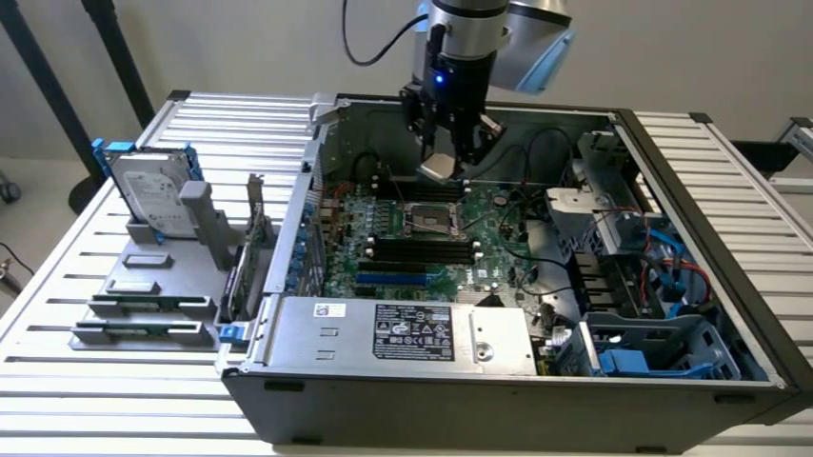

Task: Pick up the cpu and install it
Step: 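Place the cpu into insertion slot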

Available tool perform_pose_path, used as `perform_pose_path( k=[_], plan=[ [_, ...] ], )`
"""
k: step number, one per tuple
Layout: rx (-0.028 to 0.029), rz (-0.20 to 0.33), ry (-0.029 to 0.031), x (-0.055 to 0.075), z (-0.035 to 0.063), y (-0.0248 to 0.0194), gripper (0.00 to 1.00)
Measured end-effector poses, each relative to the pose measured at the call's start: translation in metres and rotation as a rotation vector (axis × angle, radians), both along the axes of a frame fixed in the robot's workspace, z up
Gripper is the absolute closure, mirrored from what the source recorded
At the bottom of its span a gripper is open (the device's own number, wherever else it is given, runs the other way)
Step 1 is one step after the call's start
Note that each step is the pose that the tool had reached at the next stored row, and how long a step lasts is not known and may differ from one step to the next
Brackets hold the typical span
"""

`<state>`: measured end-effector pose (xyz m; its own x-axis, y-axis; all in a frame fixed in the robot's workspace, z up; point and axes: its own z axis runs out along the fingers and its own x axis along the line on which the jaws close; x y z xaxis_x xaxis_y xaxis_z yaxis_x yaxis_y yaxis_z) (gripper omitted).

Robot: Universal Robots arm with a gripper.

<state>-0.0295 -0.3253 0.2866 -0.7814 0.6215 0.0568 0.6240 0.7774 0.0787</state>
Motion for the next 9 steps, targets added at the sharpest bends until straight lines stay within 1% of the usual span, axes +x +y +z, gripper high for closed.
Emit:
perform_pose_path(
  k=[9],
  plan=[
    [0.0,-0.164,0.0,0.0,-0.0066,0.0,0.45]
  ],
)
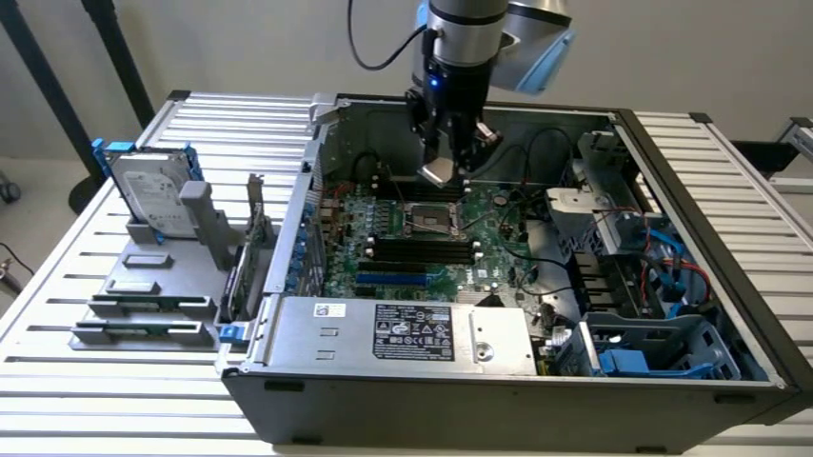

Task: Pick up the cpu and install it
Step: 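Place the cpu into insertion slot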

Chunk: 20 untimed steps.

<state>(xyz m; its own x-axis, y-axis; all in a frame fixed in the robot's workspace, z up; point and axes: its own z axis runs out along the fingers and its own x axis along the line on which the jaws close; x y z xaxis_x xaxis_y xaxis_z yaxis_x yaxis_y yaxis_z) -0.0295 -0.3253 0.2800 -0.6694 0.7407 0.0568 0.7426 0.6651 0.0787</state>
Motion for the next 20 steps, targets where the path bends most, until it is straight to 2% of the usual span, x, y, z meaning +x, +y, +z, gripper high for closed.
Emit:
perform_pose_path(
  k=[20],
  plan=[
    [0.0,-0.363,0.0,0.0,-0.0142,0.0,0.45]
  ],
)
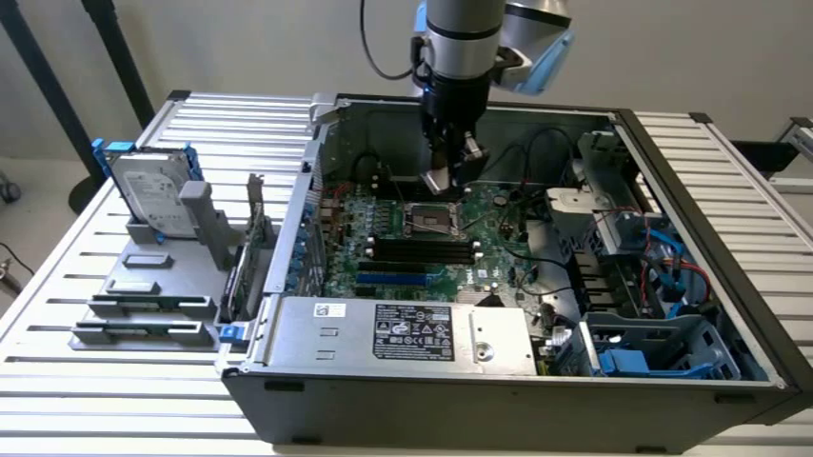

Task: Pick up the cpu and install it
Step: 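Place the cpu into insertion slot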

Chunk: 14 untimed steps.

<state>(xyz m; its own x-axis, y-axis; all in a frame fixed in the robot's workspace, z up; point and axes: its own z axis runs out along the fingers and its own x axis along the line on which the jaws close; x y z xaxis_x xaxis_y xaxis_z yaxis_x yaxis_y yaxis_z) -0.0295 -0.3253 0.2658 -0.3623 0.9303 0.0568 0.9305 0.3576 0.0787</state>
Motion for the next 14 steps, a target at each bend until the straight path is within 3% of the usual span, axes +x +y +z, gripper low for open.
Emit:
perform_pose_path(
  k=[14],
  plan=[
    [0.0,-0.25,0.0,0.0,-0.0066,-0.0002,0.45]
  ],
)
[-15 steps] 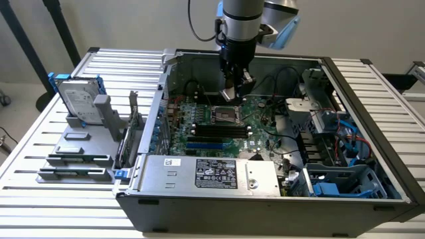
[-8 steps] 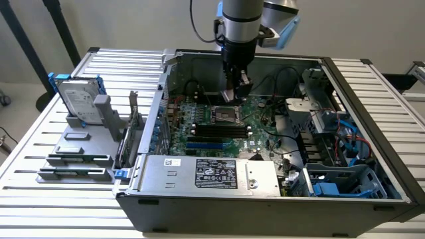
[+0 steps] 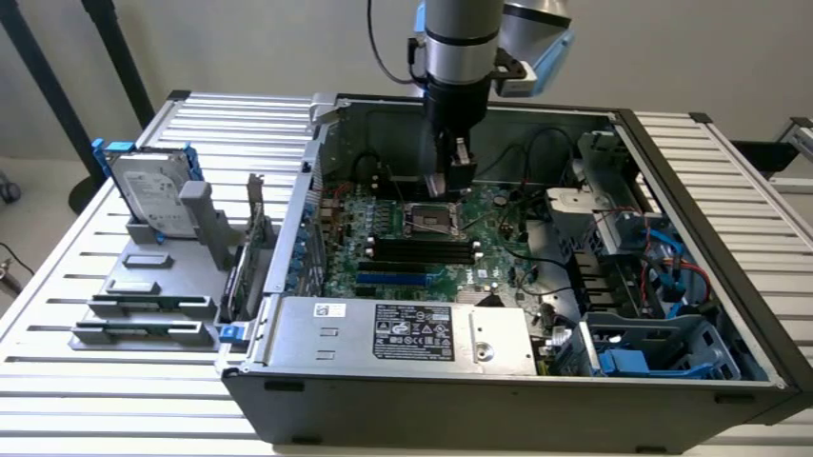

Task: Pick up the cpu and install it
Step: 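Place the cpu into insertion slot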

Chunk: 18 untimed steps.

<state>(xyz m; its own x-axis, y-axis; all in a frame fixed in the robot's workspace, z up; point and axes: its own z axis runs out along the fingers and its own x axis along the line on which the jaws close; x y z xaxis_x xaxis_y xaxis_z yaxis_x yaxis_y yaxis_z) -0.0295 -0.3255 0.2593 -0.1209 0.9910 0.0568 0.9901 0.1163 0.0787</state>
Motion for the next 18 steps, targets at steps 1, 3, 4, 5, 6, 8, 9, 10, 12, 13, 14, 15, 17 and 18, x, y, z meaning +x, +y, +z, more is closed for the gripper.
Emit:
perform_pose_path(
  k=[1,3,4,5,6,8,9,10,12,13,14,15,17,18],
  plan=[
    [0.0,-0.013,0.0,0.0,-0.0008,-0.0003,0.45],
    [-0.0001,-0.036,0.0,0.0,-0.0025,-0.0013,0.45],
    [-0.0001,-0.045,0.0,0.0,-0.0034,-0.0021,0.45],
    [-0.0002,-0.054,0.0,0.0,-0.0044,-0.0031,0.45],
    [-0.0001,-0.061,0.0,0.0,-0.0056,-0.0046,0.45],
    [-0.0001,-0.071,0.0,0.0,-0.0081,-0.0084,0.45],
    [0.0001,-0.075,0.0,0.0,-0.0094,-0.0106,0.45],
    [0.0,-0.078,0.0,0.0,-0.0112,-0.0129,0.45],
    [0.0,-0.08,0.0,-0.002,-0.0148,-0.0166,0.45],
    [0.0003,-0.081,-0.0002,-0.004,-0.0167,-0.0175,0.45],
    [0.0001,-0.08,-0.0001,-0.006,-0.0184,-0.0179,0.45],
    [0.0,-0.081,-0.0001,-0.01,-0.0201,-0.0181,0.45],
    [-0.0001,-0.081,0.0,-0.017,-0.0222,-0.0182,0.45],
    [0.0,-0.081,0.0003,-0.018,-0.0227,-0.0181,0.45]
  ],
)
